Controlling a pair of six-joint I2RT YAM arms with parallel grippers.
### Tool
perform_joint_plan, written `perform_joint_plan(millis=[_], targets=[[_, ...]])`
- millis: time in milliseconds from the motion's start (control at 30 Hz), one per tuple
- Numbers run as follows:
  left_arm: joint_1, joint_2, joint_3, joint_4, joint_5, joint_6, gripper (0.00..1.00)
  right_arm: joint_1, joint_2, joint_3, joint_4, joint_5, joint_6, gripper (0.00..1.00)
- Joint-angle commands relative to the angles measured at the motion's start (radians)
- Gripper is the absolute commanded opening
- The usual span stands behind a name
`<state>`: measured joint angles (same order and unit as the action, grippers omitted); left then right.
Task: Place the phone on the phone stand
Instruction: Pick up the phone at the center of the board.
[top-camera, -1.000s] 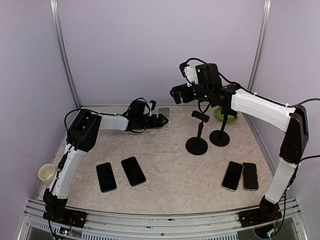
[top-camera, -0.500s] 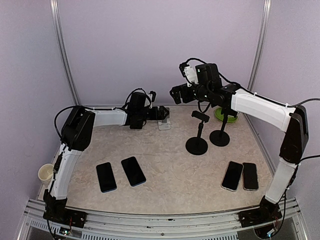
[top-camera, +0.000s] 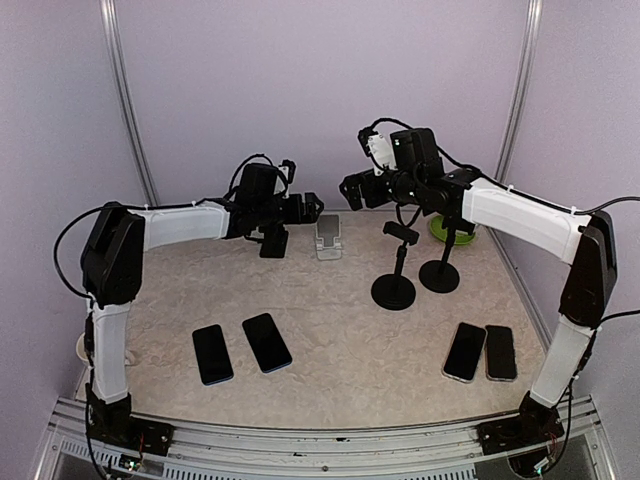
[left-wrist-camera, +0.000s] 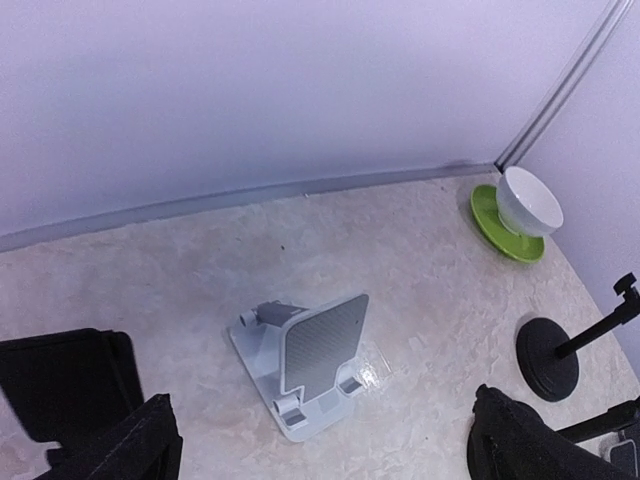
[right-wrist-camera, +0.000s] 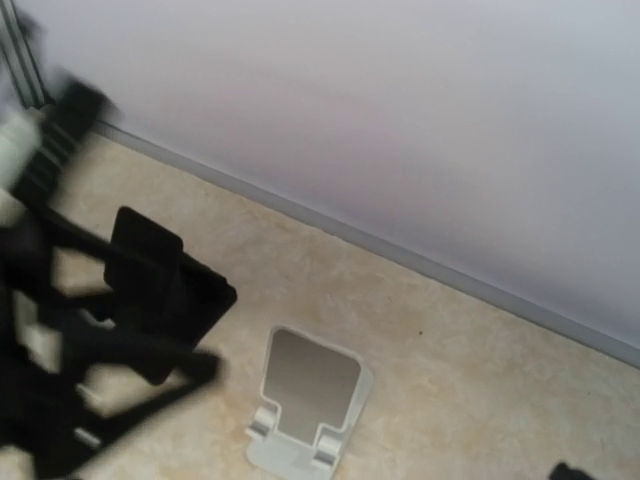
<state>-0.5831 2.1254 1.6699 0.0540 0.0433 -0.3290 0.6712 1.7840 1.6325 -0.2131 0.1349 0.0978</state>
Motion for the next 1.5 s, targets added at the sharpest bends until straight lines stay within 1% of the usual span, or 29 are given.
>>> perform_joint_plan(millis=[0,100,200,367,533,633,800,967,1100,1233,1333,1467], targets=[[-0.004,-0.174,-0.089,-0.043,-0.188,0.044,0.99,0.003,-0.025,-0.025,-0.036,-0.018,-0.009,1.0],[-0.003,-0.264,-0.153,-0.096,-0.249,0.051,0.99,0.019,-0.015,-0.017,-0.065,-0.026,-0.018,1.0],[-0.005,-0.354,-0.239,-0.106,-0.302,0.033,0.99,0.046,-0.003,-0.001,-0.091,-0.019,-0.038,1.0],[-0.002,-0.452,-0.352,-0.147,-0.281,0.014,0.99,0.101,0.003,0.013,-0.112,0.007,-0.054,1.0],[0.002,-0.546,-0.453,-0.149,-0.316,-0.048,0.99,0.167,0.005,-0.013,-0.103,0.023,-0.04,1.0],[0.003,-0.601,-0.495,-0.157,-0.403,-0.079,0.99,0.205,0.014,-0.032,-0.087,0.028,-0.023,1.0],[0.0,-0.687,-0.552,-0.163,-0.507,-0.108,0.99,0.258,0.049,-0.041,-0.081,0.039,-0.001,1.0],[0.003,-0.726,-0.587,-0.195,-0.472,-0.093,0.99,0.291,0.05,-0.068,-0.085,0.067,0.03,1.0],[0.002,-0.77,-0.647,-0.179,-0.467,-0.126,0.99,0.321,-0.006,-0.134,-0.099,0.08,0.067,1.0],[-0.001,-0.784,-0.659,-0.19,-0.436,-0.145,0.99,0.364,-0.08,-0.22,-0.167,0.11,0.144,1.0],[-0.013,-0.798,-0.678,-0.171,-0.431,-0.145,0.99,0.383,-0.143,-0.309,-0.239,0.152,0.247,1.0],[-0.029,-0.81,-0.711,-0.135,-0.428,-0.142,0.99,0.387,-0.247,-0.476,-0.303,0.228,0.414,1.0]])
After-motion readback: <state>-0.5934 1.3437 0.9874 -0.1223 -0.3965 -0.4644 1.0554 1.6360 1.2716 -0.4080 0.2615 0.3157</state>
